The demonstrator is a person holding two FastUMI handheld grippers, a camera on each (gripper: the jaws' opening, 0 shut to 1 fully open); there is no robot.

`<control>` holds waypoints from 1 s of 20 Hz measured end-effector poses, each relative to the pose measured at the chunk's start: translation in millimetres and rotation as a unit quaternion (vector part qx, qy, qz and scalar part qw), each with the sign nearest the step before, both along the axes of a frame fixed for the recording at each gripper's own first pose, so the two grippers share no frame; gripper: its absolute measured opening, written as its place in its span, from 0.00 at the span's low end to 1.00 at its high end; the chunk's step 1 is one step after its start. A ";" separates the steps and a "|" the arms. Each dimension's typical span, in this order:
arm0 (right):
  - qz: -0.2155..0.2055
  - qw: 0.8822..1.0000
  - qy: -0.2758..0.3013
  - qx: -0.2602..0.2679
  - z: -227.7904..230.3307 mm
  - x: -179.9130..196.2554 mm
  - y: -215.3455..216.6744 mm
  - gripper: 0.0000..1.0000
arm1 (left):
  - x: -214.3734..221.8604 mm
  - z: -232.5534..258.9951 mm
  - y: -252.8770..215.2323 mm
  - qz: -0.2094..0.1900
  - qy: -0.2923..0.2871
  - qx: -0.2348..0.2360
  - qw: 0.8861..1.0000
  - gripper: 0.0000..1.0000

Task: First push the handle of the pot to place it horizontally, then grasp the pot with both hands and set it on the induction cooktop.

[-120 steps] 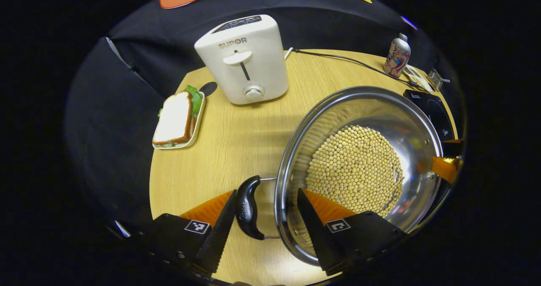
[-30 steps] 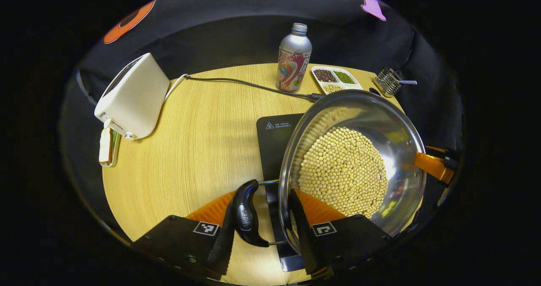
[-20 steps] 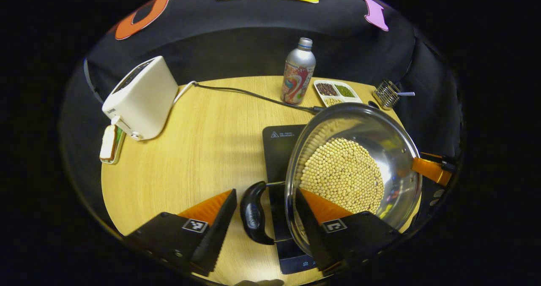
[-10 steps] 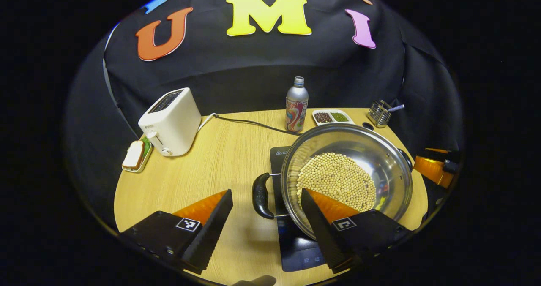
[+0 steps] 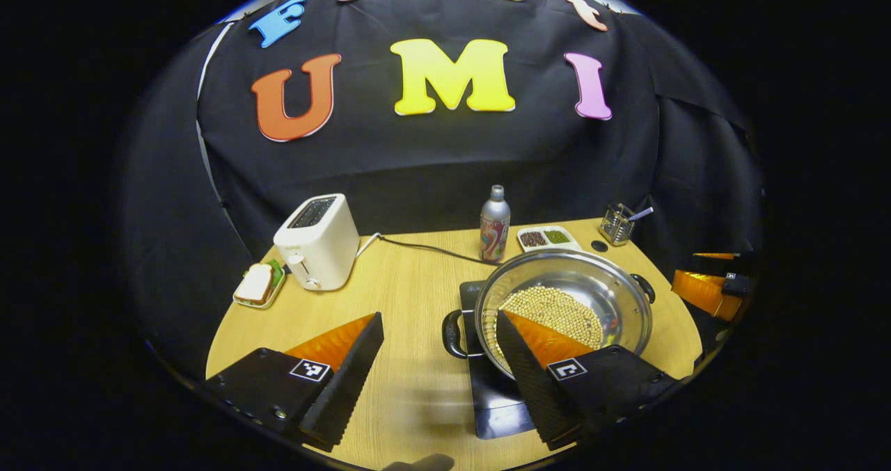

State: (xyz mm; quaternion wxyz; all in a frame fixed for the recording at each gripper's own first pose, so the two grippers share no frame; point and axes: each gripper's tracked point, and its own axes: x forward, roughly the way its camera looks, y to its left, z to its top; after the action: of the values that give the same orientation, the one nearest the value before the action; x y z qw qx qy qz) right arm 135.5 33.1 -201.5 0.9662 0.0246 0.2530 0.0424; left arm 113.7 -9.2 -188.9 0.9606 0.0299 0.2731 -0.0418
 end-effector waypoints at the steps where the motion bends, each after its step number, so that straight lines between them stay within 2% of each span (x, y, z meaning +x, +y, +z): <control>1: 0.001 1.000 -0.013 -0.003 11.1 -3.8 2.0 0.81 | -4.2 11.9 1.9 0.000 -0.013 0.000 1.000 0.97; 5: 0.004 0.997 -0.071 -0.012 69.5 -21.3 13.2 0.86 | -22.8 67.2 6.8 -0.007 -0.064 -0.009 0.998 0.97; 8: -0.002 0.992 -0.121 -0.023 119.3 -36.6 16.7 0.96 | -31.6 109.7 17.6 -0.007 -0.113 -0.007 0.994 0.97; 15: -0.014 0.967 -0.254 -0.008 250.8 -89.5 31.7 0.99 | -67.1 211.3 49.0 0.009 -0.226 -0.020 0.974 0.97; 18: -0.013 0.961 -0.275 0.005 278.8 -104.8 36.2 0.98 | -84.5 239.5 65.3 0.021 -0.253 -0.029 0.967 0.97; 20: -0.020 0.959 -0.281 0.013 285.1 -113.4 33.3 0.99 | -94.2 257.5 79.1 0.035 -0.286 -0.028 0.957 0.96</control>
State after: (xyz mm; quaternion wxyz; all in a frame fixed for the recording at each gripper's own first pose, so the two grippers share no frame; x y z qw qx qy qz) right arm 22.1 66.4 83.7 0.9986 0.0291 -0.0299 0.0316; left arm 19.5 69.9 68.6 0.9999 0.0045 -0.0129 -0.0053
